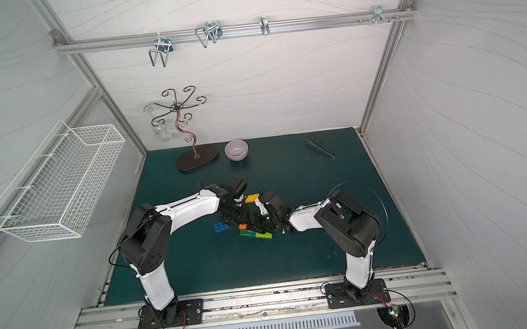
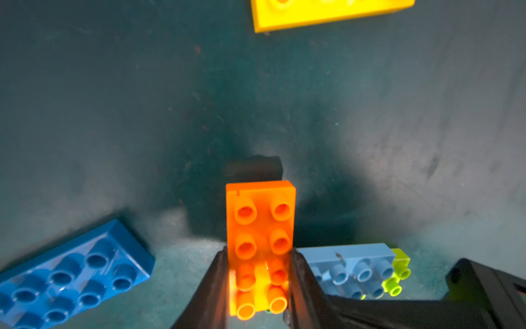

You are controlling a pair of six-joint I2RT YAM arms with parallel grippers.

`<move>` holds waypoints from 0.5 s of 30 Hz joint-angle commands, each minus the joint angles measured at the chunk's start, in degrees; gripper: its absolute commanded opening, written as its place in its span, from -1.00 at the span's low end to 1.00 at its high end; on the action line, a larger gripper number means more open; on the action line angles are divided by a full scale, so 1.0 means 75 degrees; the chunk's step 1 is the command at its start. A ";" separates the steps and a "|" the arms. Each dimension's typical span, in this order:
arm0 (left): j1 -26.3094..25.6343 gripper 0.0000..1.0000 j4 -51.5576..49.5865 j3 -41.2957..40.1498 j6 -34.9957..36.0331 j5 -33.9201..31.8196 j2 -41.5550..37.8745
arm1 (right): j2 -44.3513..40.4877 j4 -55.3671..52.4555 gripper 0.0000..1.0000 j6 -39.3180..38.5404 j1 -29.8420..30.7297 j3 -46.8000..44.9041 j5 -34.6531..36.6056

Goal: Assemble a small pinwheel with lego
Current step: Assemble the lego brick with the lego brick.

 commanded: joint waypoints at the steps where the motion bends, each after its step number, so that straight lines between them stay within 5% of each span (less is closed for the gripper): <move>1: -0.0071 -0.57 0.0316 -0.0333 0.0182 0.0458 -0.0128 | 0.0117 -0.0488 -1.00 -0.0161 0.0064 0.0032 0.0047; 15: -0.0095 -0.61 0.1074 -0.1009 0.0029 0.0341 -0.0387 | 0.0271 0.1555 -1.00 0.0053 -0.0064 -0.0219 -0.0863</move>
